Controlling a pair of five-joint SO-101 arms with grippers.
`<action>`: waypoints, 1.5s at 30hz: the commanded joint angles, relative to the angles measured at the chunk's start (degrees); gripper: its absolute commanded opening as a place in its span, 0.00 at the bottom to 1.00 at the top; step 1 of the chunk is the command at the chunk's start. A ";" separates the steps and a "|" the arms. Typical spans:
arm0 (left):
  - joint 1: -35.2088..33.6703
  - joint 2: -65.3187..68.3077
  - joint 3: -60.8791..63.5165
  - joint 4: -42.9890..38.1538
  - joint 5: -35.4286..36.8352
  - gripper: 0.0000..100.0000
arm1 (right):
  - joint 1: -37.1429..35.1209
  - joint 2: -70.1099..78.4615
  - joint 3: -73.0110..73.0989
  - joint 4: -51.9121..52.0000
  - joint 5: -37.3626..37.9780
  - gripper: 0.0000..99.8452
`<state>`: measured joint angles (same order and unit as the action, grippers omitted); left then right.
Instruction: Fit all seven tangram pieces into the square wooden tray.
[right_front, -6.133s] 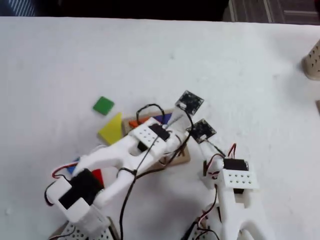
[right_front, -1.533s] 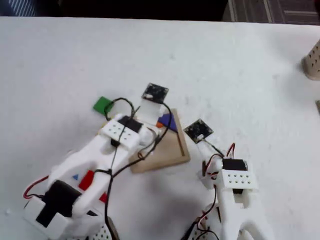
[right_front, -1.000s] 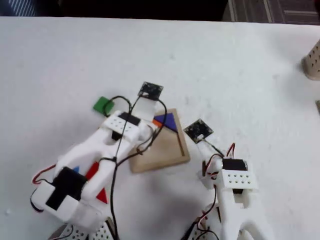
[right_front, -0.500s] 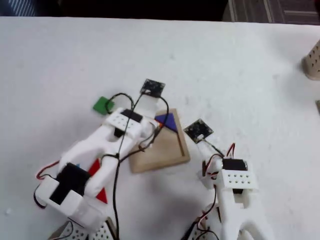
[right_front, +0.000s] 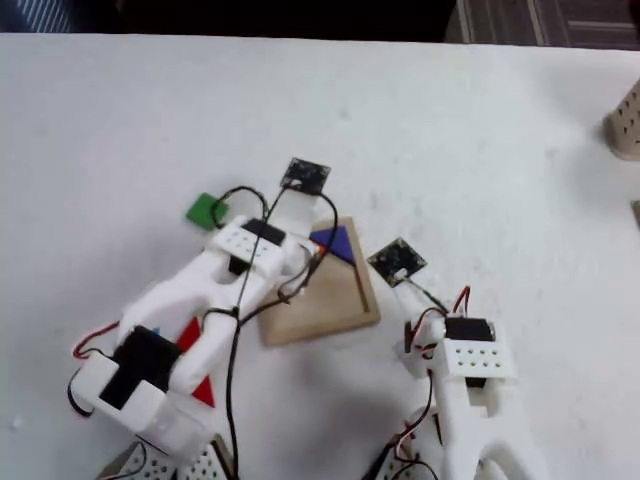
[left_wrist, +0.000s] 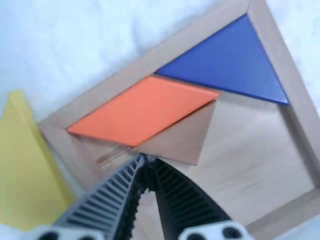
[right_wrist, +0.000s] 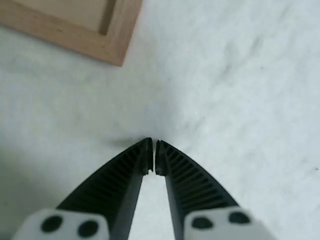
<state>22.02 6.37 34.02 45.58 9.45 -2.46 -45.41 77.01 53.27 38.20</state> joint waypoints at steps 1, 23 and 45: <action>1.71 -0.13 -2.46 -2.55 -0.18 0.02 | -0.31 -0.92 -0.26 -0.75 0.70 0.02; -6.81 -14.64 -1.93 9.76 -0.35 0.02 | -0.48 -0.92 -0.26 -0.75 0.70 0.02; -23.60 -14.64 -2.20 -0.18 13.80 0.22 | -0.48 -0.92 -0.18 -0.75 0.70 0.02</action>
<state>0.22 -5.58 34.11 47.08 19.91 -2.46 -45.41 77.01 53.27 38.20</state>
